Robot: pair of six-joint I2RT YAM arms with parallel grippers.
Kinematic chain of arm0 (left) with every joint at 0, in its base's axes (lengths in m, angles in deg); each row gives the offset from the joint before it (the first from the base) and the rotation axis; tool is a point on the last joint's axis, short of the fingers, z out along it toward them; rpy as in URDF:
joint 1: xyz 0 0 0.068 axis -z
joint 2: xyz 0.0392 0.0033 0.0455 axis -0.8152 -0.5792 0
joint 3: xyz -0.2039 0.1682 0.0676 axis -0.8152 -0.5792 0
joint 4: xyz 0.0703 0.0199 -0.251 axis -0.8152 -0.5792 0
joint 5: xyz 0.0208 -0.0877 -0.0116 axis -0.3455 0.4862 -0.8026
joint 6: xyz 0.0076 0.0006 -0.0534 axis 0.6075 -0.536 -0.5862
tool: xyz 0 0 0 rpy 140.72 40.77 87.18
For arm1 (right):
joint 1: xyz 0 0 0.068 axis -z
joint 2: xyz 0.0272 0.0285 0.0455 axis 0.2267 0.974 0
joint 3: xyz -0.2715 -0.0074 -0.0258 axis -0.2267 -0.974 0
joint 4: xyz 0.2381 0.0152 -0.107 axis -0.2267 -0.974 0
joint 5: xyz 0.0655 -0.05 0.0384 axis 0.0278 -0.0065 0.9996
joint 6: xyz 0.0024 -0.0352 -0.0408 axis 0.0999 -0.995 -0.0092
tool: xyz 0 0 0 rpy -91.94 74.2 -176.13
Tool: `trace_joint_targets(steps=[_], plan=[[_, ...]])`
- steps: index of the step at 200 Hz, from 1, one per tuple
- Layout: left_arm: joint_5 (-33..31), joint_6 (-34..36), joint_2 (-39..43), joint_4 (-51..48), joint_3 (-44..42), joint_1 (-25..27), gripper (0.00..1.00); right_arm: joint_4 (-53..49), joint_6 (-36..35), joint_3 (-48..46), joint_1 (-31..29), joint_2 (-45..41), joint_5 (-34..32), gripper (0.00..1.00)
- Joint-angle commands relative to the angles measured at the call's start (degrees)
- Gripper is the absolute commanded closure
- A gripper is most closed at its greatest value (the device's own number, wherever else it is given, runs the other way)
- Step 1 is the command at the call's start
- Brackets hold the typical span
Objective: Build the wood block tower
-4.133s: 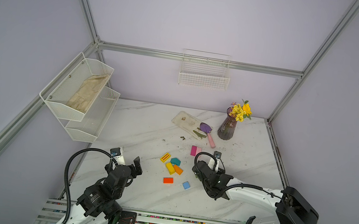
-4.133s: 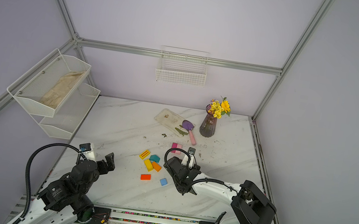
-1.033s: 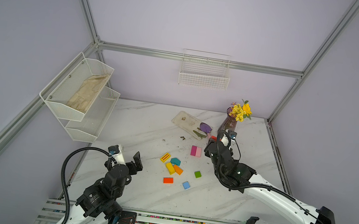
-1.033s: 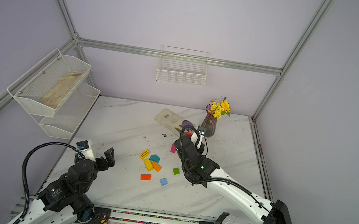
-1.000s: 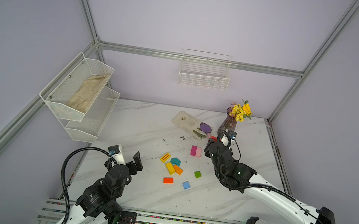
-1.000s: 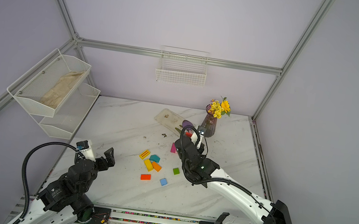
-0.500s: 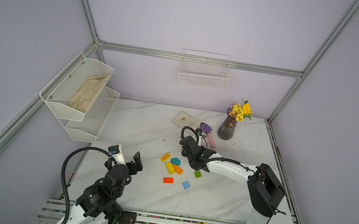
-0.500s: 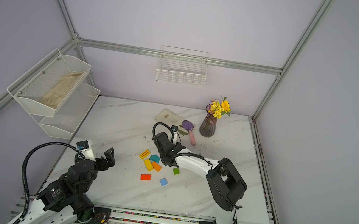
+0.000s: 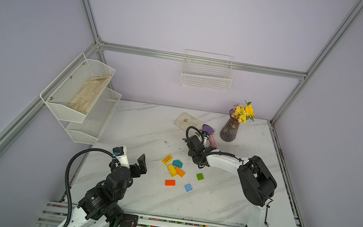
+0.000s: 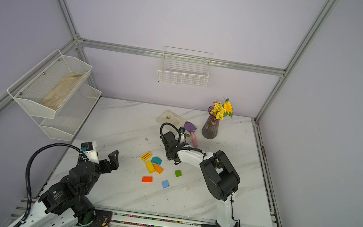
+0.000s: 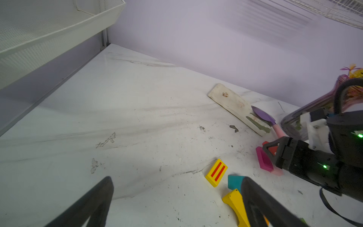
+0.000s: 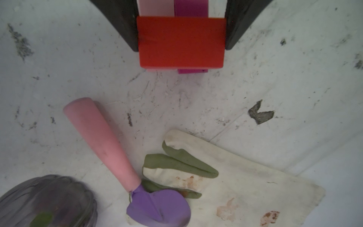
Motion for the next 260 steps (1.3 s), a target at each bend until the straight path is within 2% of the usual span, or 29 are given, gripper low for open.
trace_joint_targets(steps=[1, 34, 75, 96, 144, 155, 186, 203, 260], plan=[[7.9, 4.2, -1.9, 7.0, -2.0, -0.1, 0.00, -0.1, 0.6, 0.6, 0.2, 0.4, 0.9, 0.70], [12.8, 5.7, -7.4, 10.5, -1.3, -0.3, 0.00, 0.2, 0.6, 0.4, 1.0, 0.8, 1.5, 0.70], [16.8, 3.4, -21.6, 10.0, 3.3, -4.5, 0.00, 0.8, 0.6, 0.1, 1.8, 1.3, 2.8, 0.70], [18.2, 3.1, -26.0, 9.3, 5.1, -5.3, 0.00, 0.9, 0.7, -0.2, 1.9, 1.2, 2.6, 0.70], [20.7, 2.2, -23.9, 10.0, 4.0, -8.2, 0.00, 1.6, 1.6, -0.6, 2.1, 1.6, 3.0, 0.70], [23.4, 1.8, -22.7, 10.2, 3.4, -10.8, 0.00, 1.6, 1.7, -0.5, 2.1, 1.7, 3.2, 0.70], [36.2, 0.5, -20.5, 11.9, 1.3, -21.0, 0.00, 1.9, 1.8, -0.6, 2.2, 2.1, 3.6, 0.70], [39.6, 0.4, -20.1, 12.0, 1.0, -23.6, 0.00, 2.1, 1.8, -0.6, 2.2, 2.3, 4.1, 0.70], [37.1, -0.1, -20.4, 11.2, 0.7, -23.9, 0.00, 2.1, 2.0, -0.6, 2.2, 2.1, 4.1, 0.69]])
